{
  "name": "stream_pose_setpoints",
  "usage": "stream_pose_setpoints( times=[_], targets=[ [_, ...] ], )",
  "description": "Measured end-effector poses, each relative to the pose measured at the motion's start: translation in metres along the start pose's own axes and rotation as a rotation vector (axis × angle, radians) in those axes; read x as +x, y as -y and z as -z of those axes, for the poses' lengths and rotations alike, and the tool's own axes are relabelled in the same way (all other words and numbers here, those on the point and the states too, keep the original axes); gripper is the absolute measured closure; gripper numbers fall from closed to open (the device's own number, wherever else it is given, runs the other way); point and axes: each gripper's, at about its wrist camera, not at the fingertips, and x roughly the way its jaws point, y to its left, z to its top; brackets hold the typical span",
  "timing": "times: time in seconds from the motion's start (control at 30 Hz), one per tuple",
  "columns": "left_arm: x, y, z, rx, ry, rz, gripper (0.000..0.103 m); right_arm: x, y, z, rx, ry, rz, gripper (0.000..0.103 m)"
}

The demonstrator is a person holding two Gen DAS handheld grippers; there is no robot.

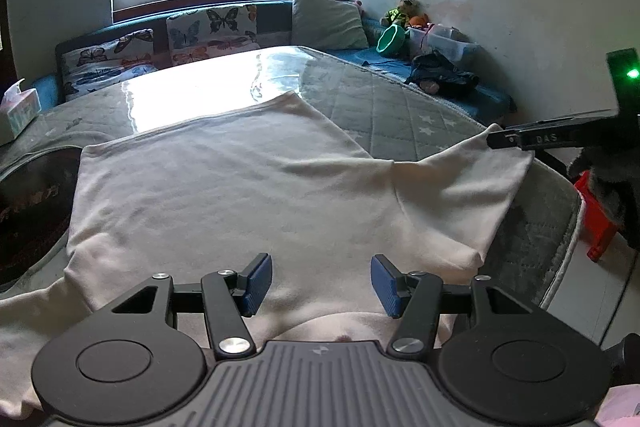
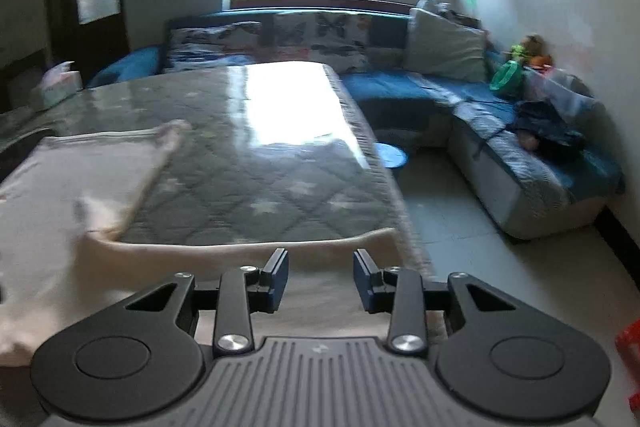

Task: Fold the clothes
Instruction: 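Open the right tool to release the folded hem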

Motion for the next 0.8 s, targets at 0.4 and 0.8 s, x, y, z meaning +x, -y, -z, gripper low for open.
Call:
stream_pose_setpoints(
  times=[0.4, 0.8],
  targets=[
    [-0.001, 0.009, 0.004, 0.018, -0.006, 0.035, 0.045, -0.026, -0.089, 0.011, -0.224, -0.039, -0.33, 0.051],
    [-0.001, 0.01, 0.01, 0.031, -0.012, 0.051, 0.043, -0.028, -0.091, 0.027, -0.285, -0.08, -0.287, 0.048]
  ],
)
